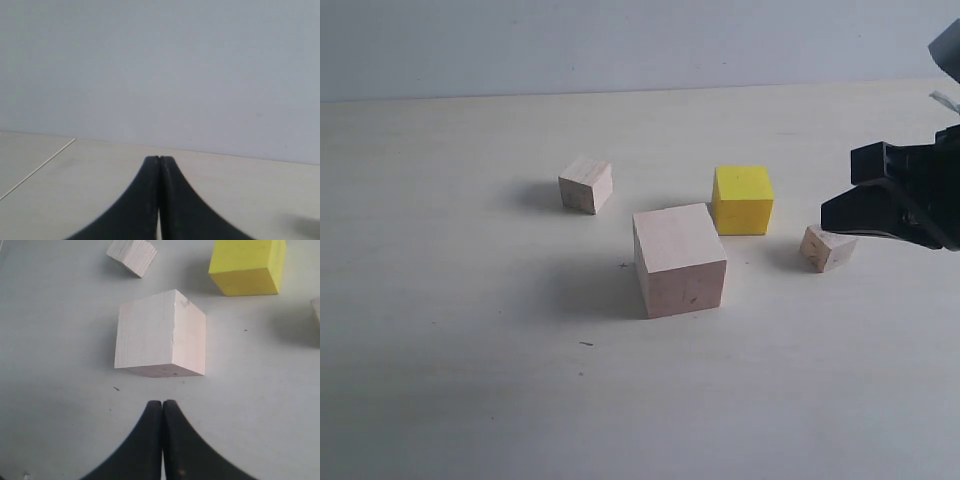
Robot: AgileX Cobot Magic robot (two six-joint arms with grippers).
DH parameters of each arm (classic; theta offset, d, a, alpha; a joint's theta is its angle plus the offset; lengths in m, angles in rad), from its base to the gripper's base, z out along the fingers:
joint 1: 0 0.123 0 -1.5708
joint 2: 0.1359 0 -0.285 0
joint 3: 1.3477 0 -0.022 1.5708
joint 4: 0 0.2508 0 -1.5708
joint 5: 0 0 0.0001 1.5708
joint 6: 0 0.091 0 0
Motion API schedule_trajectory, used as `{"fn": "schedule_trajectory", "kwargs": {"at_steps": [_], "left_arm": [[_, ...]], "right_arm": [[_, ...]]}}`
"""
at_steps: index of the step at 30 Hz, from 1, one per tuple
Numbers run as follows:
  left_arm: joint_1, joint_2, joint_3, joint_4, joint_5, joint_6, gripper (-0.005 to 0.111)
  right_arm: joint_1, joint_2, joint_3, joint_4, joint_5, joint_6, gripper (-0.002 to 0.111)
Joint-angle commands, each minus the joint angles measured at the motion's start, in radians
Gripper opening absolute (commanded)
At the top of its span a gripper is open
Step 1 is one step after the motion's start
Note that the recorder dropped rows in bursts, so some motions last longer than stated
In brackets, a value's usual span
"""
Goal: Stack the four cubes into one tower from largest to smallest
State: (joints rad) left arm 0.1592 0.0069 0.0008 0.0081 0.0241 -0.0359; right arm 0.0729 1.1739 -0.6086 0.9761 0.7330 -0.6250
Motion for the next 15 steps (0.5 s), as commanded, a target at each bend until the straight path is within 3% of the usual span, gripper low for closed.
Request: {"fn": "schedule_trajectory", "kwargs": {"at_steps": [1, 10, 15], "left_arm": [[-0.006, -0.007, -0.001, -0.008, -0.024, 0.004, 0.0], [-0.012, -0.007, -0.001, -0.008, -0.024, -0.103, 0.0], [-0.066, 0.033, -0.031, -0.008, -0.033, -0.118, 0.0]], "right_arm": [[0.003, 0.001, -0.007, -0.016, -0.03, -0.012, 0.0], [0.003, 0.003, -0.007, -0.02, -0.071, -0.012, 0.0], [0.003, 0.023, -0.007, -0.02, -0.072, -0.012, 0.0]]}}
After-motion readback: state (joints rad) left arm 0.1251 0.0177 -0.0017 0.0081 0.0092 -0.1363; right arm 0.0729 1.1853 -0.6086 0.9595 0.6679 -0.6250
